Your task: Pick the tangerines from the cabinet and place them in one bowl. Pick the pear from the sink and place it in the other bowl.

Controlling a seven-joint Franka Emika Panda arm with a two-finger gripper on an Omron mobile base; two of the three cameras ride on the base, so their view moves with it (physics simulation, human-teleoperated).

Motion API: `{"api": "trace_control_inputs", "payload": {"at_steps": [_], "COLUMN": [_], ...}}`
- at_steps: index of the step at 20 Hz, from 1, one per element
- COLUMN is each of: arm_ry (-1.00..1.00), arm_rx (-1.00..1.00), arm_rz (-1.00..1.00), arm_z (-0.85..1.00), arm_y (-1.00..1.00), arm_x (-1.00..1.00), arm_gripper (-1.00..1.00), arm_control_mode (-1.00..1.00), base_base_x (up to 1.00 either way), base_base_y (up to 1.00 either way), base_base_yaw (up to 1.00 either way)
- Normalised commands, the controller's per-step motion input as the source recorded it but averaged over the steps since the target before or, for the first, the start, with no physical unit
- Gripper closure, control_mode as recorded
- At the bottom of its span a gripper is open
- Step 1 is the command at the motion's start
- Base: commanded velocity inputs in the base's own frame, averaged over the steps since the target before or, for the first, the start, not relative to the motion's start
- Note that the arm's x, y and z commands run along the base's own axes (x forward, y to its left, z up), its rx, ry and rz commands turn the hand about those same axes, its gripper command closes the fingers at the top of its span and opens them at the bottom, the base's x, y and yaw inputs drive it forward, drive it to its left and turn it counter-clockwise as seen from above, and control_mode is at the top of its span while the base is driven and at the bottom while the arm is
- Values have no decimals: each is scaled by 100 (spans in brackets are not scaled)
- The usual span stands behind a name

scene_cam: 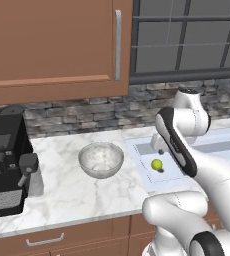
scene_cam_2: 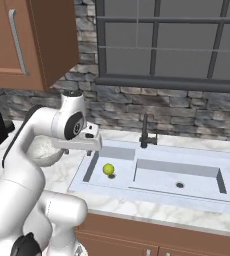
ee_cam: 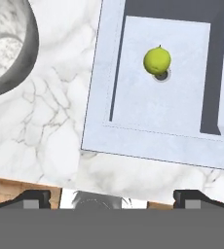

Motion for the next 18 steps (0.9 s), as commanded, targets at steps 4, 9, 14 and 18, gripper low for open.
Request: {"api": "trace_control_inputs", "payload": {"at_steps": [4, 9, 14, 18], "arm_ry": [0, 0, 0, 0], "arm_rx": [-2, 0, -1, -2], "arm_rz": [0, 0, 0, 0], "arm_z": [-21, -14, -19, -15], "arm_y": [-9, -15, -18, -14], "arm_x": [30, 21, 15, 21], "arm_gripper": [-100, -100, -100, -100], "arm_control_mode": [-100, -100, -100, -100], "base_base_x": [0, 0, 0, 0], "base_base_y": [0, 0, 0, 0], "base_base_yaw": [0, 0, 0, 0]}}
